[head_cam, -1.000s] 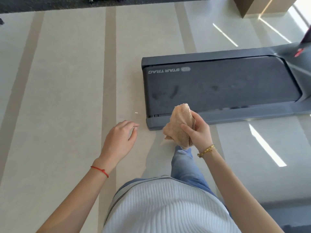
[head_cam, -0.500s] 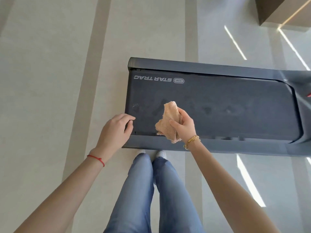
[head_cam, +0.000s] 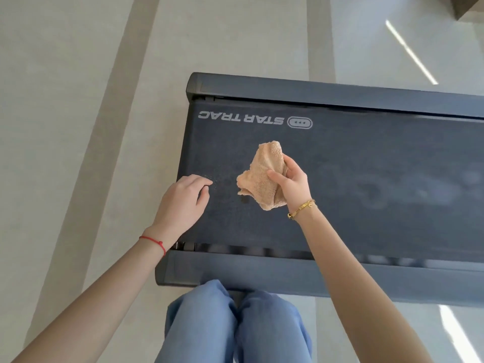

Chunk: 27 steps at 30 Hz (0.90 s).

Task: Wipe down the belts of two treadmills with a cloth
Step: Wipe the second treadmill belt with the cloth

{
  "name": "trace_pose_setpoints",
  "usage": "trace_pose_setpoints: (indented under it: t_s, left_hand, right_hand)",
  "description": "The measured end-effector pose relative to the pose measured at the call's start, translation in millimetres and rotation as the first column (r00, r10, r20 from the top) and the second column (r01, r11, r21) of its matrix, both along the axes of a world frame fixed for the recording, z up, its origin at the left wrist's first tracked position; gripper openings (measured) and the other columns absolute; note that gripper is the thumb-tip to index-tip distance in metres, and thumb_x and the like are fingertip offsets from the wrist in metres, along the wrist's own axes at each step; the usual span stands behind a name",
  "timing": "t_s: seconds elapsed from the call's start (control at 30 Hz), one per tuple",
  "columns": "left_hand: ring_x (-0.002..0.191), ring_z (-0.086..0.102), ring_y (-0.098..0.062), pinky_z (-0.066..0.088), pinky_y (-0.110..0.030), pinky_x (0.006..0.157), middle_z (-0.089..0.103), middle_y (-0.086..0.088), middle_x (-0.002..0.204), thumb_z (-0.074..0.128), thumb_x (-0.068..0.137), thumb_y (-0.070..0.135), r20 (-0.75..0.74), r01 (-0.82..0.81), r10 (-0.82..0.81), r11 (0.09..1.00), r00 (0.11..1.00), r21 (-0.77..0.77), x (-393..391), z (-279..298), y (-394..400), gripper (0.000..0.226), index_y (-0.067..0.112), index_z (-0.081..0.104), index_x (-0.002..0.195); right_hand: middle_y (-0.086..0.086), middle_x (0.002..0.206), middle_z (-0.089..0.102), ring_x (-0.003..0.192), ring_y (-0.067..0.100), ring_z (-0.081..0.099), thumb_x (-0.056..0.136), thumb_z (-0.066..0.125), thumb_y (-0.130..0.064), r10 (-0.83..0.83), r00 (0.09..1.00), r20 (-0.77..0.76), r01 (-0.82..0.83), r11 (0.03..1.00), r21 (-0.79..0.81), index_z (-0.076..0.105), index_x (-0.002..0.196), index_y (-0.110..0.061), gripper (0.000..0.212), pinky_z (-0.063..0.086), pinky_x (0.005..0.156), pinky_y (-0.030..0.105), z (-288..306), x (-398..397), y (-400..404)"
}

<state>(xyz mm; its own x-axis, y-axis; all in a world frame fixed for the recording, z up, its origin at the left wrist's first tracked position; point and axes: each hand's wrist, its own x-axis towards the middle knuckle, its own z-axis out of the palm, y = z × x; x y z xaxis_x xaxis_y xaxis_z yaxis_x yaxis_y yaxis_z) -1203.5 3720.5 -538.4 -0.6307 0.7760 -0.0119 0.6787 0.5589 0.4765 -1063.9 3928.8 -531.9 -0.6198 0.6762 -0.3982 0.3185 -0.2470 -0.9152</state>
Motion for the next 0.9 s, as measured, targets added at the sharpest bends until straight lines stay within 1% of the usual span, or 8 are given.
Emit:
trace_pose_setpoints:
  t_s: [0.17, 0.33, 0.47, 0.57, 0.7, 0.77, 0.83, 0.9]
  left_hand:
    - [0.099, 0.065, -0.025, 0.053, -0.039, 0.08, 0.071, -0.003, 0.109, 0.056, 0.095, 0.011, -0.066, 0.041, -0.04, 0.999, 0.997, 0.023, -14, -115, 11, 0.021, 0.011, 0.072, 0.109]
    - [0.102, 0.064, -0.024, 0.053, -0.041, 0.084, 0.07, -0.003, 0.111, 0.057, 0.096, 0.012, -0.125, 0.104, -0.1, 0.994, 0.987, 0.025, -14, -191, 10, 0.022, 0.011, 0.071, 0.112]
    - [0.109, 0.063, -0.023, 0.053, -0.041, 0.09, 0.07, -0.003, 0.115, 0.057, 0.096, 0.013, -0.169, 0.15, -0.139, 0.987, 0.976, 0.057, -10, -219, 6, 0.024, 0.011, 0.07, 0.116]
    - [0.11, 0.063, -0.022, 0.052, -0.04, 0.09, 0.069, -0.004, 0.116, 0.058, 0.096, 0.013, -0.199, 0.177, -0.16, 0.981, 0.967, 0.074, -6, -229, 7, 0.024, 0.011, 0.07, 0.117]
    - [0.112, 0.062, -0.023, 0.051, -0.04, 0.091, 0.068, -0.005, 0.118, 0.058, 0.096, 0.012, -0.248, 0.201, -0.175, 0.976, 0.953, 0.083, 3, -240, 7, 0.025, 0.01, 0.069, 0.118]
    - [0.114, 0.061, -0.024, 0.05, -0.039, 0.093, 0.067, -0.006, 0.121, 0.059, 0.095, 0.011, -0.266, 0.198, -0.172, 0.977, 0.949, 0.075, 7, -244, 7, 0.026, 0.009, 0.069, 0.119]
    - [0.118, 0.059, -0.025, 0.048, -0.04, 0.096, 0.066, -0.007, 0.124, 0.053, 0.096, 0.016, -0.274, 0.193, -0.169, 0.979, 0.947, 0.064, 10, -248, 6, 0.03, 0.009, 0.068, 0.122]
    - [0.123, 0.057, -0.025, 0.046, -0.042, 0.101, 0.063, -0.007, 0.129, 0.047, 0.096, 0.022, -0.272, 0.191, -0.175, 0.981, 0.946, 0.036, 11, -252, 4, 0.038, 0.01, 0.066, 0.126]
  right_hand:
    - [0.002, 0.121, 0.066, 0.112, 0.017, 0.063, 0.088, 0.067, -0.005, -0.003, 1.0, -0.031, 0.003, 1.0, 0.007, 0.057, 0.128, -0.019, 0.043, 0.054, 0.09, 0.034, -119, -11, 24]
    - [0.001, 0.131, 0.06, 0.118, 0.016, 0.059, 0.086, 0.068, -0.012, -0.034, 0.997, 0.065, 0.022, 0.984, 0.178, 0.045, 0.139, -0.026, 0.059, 0.048, 0.102, 0.045, -209, 18, 37]
    - [0.001, 0.127, 0.058, 0.108, 0.02, 0.057, 0.089, 0.065, -0.019, -0.1, 0.971, 0.218, -0.002, 0.906, 0.423, 0.023, 0.149, -0.032, 0.074, 0.043, 0.093, 0.032, -231, 36, 43]
    - [0.013, 0.132, 0.05, 0.115, 0.032, 0.051, 0.091, 0.06, -0.015, -0.107, 0.942, 0.319, -0.124, 0.771, 0.624, 0.024, 0.15, -0.022, 0.07, 0.041, 0.096, 0.037, -239, 43, 43]
    - [0.014, 0.145, 0.037, 0.129, 0.038, 0.036, 0.091, 0.056, -0.026, -0.183, 0.897, 0.402, -0.309, 0.39, 0.867, 0.043, 0.141, -0.016, 0.052, 0.036, 0.104, 0.053, -243, 45, 32]
    - [0.005, 0.154, 0.03, 0.141, 0.035, 0.024, 0.093, 0.046, -0.046, -0.039, 0.889, 0.457, -0.428, 0.285, 0.858, 0.039, 0.145, -0.026, 0.056, 0.024, 0.113, 0.055, -243, 43, 24]
    - [-0.005, 0.161, 0.016, 0.148, 0.035, 0.007, 0.088, 0.027, -0.07, 0.088, 0.764, 0.639, -0.638, 0.254, 0.727, 0.022, 0.15, -0.043, 0.068, 0.007, 0.117, 0.058, -248, 41, 19]
    - [-0.009, 0.163, 0.002, 0.149, 0.035, -0.004, 0.08, 0.013, -0.081, 0.109, 0.666, 0.738, -0.736, 0.253, 0.628, 0.006, 0.149, -0.053, 0.075, -0.001, 0.118, 0.059, -258, 39, 21]
